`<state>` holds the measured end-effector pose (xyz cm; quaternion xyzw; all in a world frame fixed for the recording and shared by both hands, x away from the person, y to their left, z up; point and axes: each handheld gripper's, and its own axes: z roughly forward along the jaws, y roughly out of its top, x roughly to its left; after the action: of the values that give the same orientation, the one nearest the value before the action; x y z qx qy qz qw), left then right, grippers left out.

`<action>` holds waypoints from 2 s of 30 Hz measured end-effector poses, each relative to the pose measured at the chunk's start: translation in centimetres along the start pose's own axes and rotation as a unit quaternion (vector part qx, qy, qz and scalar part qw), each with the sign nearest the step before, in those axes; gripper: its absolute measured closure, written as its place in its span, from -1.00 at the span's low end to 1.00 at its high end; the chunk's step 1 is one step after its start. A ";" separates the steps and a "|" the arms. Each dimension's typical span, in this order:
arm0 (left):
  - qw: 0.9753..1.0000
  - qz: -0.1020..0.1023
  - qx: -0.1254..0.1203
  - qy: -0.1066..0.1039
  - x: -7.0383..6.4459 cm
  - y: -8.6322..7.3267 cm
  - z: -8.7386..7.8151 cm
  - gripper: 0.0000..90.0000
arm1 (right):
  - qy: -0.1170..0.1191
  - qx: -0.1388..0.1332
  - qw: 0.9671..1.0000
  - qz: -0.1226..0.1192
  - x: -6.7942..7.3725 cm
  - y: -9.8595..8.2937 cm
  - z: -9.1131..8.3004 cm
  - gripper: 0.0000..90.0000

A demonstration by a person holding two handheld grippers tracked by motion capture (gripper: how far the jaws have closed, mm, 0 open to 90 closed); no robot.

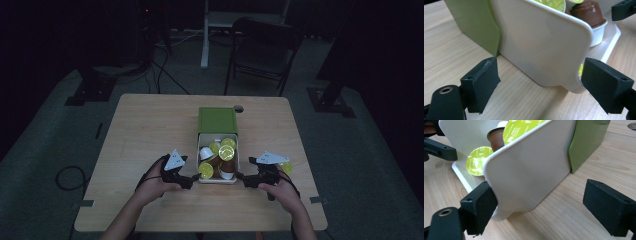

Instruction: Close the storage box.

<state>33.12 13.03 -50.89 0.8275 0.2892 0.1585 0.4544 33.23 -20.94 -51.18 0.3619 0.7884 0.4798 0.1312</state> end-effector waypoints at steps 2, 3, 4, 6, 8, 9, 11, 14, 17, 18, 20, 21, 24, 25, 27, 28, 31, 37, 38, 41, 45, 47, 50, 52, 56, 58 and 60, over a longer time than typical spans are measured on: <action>1.000 0.001 0.001 0.000 0.1 0.1 0.0 -0.66 | -0.001 0.000 1.000 -0.001 -0.1 0.1 0.0 -0.72; 1.000 0.000 0.000 0.001 0.1 0.2 0.0 -0.66 | -0.001 0.000 1.000 -0.001 -0.1 0.1 0.0 -0.72; 1.000 0.001 0.000 0.002 0.2 0.2 0.0 -0.66 | -0.002 0.000 1.000 0.000 -0.1 0.1 0.1 -0.72; 1.000 0.003 0.000 0.002 0.3 0.4 0.1 -0.66 | -0.005 -0.002 1.000 -0.002 -0.2 0.2 0.1 -0.72; 1.000 0.006 -0.001 0.005 0.4 0.6 0.1 -0.66 | -0.007 -0.001 1.000 -0.002 -0.2 0.2 0.1 -0.72; 1.000 0.008 -0.001 0.006 0.5 0.6 0.1 -0.66 | -0.008 -0.001 1.000 -0.002 -0.2 0.3 0.2 -0.72; 1.000 0.011 0.002 0.010 0.6 0.8 0.2 -0.66 | -0.009 0.000 1.000 -0.002 -0.3 0.4 0.3 -0.72; 1.000 0.010 0.004 0.012 0.8 0.9 0.3 -0.66 | -0.011 0.001 1.000 -0.005 -0.4 0.5 0.4 -0.72; 1.000 0.005 0.004 0.012 1.1 0.9 0.4 -0.66 | -0.012 0.002 1.000 -0.005 -0.4 0.6 0.5 -0.72; 1.000 0.004 0.004 0.012 1.2 1.0 0.4 -0.66 | -0.012 0.001 1.000 -0.005 -0.5 0.7 0.6 -0.72; 1.000 0.005 0.005 0.015 1.3 1.0 0.5 -0.66 | -0.012 0.001 1.000 -0.004 -0.5 0.7 0.7 -0.72; 1.000 0.006 0.006 0.016 1.4 1.1 0.5 -0.66 | -0.012 0.001 1.000 -0.005 -0.6 0.7 0.7 -0.72; 1.000 0.009 0.007 0.019 1.5 1.2 0.6 -0.66 | -0.012 0.001 1.000 -0.004 -0.7 0.8 0.9 -0.72; 1.000 0.011 0.008 0.020 1.5 1.3 0.6 -0.66 | -0.013 0.001 1.000 -0.004 -0.7 0.8 0.9 -0.72; 1.000 0.014 0.009 0.022 1.6 1.4 0.7 -0.66 | -0.014 0.002 1.000 -0.005 -0.8 0.9 1.0 -0.72; 1.000 0.015 0.010 0.023 1.6 1.4 0.7 -0.66 | -0.015 0.002 1.000 -0.004 -0.8 1.0 1.0 -0.72; 1.000 0.013 0.011 0.021 1.7 1.5 0.8 -0.66 | -0.015 0.002 1.000 -0.004 -1.0 1.1 1.1 -0.72; 1.000 0.008 0.010 0.021 2.0 1.6 1.1 -0.66 | -0.018 0.006 1.000 -0.006 -1.2 1.3 1.3 -0.72; 1.000 0.010 0.012 0.023 2.0 1.7 1.1 -0.66 | -0.018 0.007 1.000 -0.007 -1.3 1.4 1.3 -0.72; 0.999 0.012 0.014 0.027 2.0 1.8 1.1 -0.66 | -0.019 0.008 1.000 -0.008 -1.3 1.6 1.4 -0.72; 1.000 0.009 0.016 0.026 2.2 1.9 1.2 -0.66 | -0.019 0.007 1.000 -0.005 -1.5 1.6 1.5 -0.72; 1.000 0.008 0.016 0.025 2.4 1.9 1.3 -0.66 | -0.019 0.006 1.000 -0.002 -1.5 1.6 1.6 -0.72; 1.000 0.006 0.016 0.025 2.5 2.0 1.4 -0.66 | -0.018 0.005 1.000 0.001 -1.6 1.6 1.7 -0.72; 0.999 0.009 0.018 0.025 2.5 2.0 1.4 -0.66 | -0.017 0.005 1.000 0.001 -1.7 1.6 1.8 -0.72; 0.999 0.009 0.019 0.025 2.6 2.1 1.5 -0.66 | -0.018 0.005 1.000 0.003 -1.7 1.6 1.8 -0.72; 0.999 0.009 0.019 0.025 2.7 2.1 1.5 -0.66 | -0.018 0.004 1.000 0.005 -1.7 1.6 1.8 -0.72; 0.999 0.008 0.019 0.026 2.7 2.2 1.6 -0.66 | -0.020 0.004 1.000 0.003 -1.8 1.7 1.9 -0.72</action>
<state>36.82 12.71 -49.94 0.8340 0.2969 0.1779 0.4298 36.30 -20.49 -50.95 0.3746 0.7865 0.4694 0.1437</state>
